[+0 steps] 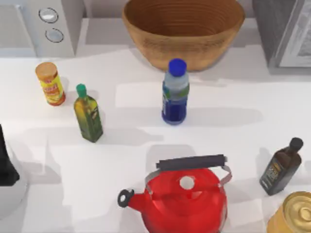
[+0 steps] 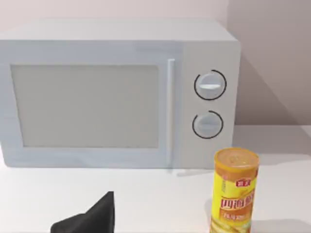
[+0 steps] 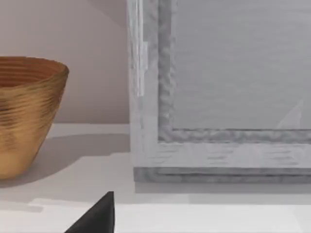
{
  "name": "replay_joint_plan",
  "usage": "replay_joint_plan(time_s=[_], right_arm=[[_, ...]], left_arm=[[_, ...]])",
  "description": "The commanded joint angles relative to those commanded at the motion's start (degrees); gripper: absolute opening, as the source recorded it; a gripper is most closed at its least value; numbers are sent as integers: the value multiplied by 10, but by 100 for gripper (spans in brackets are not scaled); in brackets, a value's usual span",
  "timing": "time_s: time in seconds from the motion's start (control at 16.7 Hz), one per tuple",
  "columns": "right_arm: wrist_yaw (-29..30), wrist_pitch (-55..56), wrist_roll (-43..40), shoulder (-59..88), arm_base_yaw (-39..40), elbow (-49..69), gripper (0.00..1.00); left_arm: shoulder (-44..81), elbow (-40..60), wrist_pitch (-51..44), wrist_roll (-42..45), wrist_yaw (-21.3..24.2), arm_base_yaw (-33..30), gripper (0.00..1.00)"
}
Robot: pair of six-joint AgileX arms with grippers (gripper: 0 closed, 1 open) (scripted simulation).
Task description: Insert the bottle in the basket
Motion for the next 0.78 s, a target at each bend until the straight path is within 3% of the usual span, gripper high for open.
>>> replay_joint_plan(time_s=[0.36,0.78], right_arm=[[0,0,0,0,0,0,100],[0,0,0,0,0,0,100]], left_arm=[[46,21,37,1,6,-12,100],[297,112,222,3,41,-81,100]])
